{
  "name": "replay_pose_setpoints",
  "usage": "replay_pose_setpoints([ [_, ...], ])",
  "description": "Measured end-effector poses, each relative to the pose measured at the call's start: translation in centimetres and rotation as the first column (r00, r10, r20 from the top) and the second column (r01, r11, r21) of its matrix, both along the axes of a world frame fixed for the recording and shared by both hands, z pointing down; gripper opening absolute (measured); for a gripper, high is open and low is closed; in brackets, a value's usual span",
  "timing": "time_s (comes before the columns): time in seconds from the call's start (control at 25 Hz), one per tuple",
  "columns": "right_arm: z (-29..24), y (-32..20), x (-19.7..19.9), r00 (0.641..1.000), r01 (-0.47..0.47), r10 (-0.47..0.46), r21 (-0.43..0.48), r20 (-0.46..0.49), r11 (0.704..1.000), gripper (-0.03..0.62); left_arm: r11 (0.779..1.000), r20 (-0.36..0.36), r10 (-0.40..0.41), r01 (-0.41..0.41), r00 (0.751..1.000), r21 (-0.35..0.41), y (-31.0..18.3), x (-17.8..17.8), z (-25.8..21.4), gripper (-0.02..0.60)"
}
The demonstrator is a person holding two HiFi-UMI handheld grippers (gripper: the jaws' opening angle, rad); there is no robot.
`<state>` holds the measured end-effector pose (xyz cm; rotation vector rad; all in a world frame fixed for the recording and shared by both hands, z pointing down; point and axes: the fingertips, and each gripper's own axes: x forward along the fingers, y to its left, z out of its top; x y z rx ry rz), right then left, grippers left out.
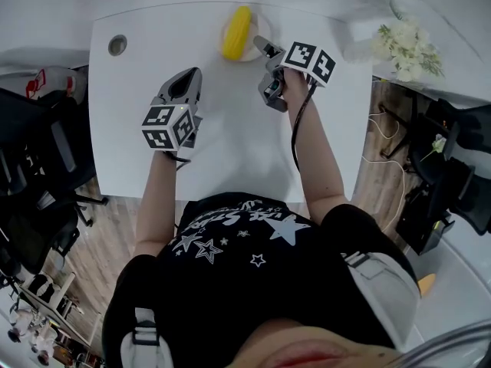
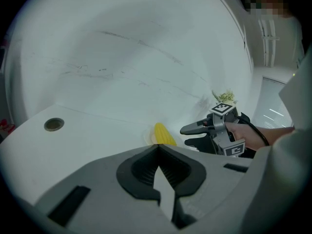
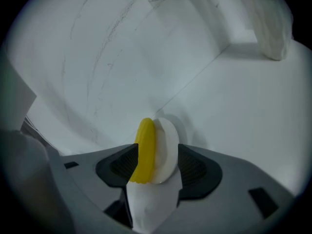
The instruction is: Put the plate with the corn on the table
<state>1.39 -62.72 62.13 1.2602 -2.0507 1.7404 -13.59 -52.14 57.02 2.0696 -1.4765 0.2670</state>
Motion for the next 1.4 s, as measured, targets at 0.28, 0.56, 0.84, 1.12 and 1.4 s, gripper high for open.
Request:
replay_pose_setpoints([
  [0.28, -5.4, 0.7, 0.5, 0.999, -0.004, -0.004, 0.17, 0.046, 0.985, 0.221, 0.998, 0.002, -0.008, 0.008, 1.0, 0.066, 1.4, -0.3, -3.3, 0.006],
  [0.56, -10.6, 4.2, -0.3, 0.998, 0.068, -0.064, 0.306, -0.022, 0.95, 0.19, 0.986, 0.013, 0.006, -0.008, 1.0, 0.169, 4.3, -0.4, -8.4, 0.006],
  [0.84, -14.8, 9.3, -1.0, 0.991, 0.117, -0.079, 0.415, -0.107, 0.902, 0.114, 0.97, 0.013, 0.002, -0.005, 1.0, 0.243, 9.6, -1.9, -12.3, 0.006],
  [1.12, -17.9, 16.4, -1.0, 0.984, 0.136, -0.057, 0.499, -0.171, 0.856, 0.091, 0.96, 0.01, -0.007, 0.003, 1.0, 0.28, 16.7, -3.4, -14.9, 0.006],
  [1.4, -19.3, 26.1, -2.2, 0.971, 0.175, -0.054, 0.544, -0.231, 0.821, 0.084, 0.95, 0.009, 0.035, -0.036, 0.999, 0.31, 24.9, -3.2, -16.5, 0.006],
])
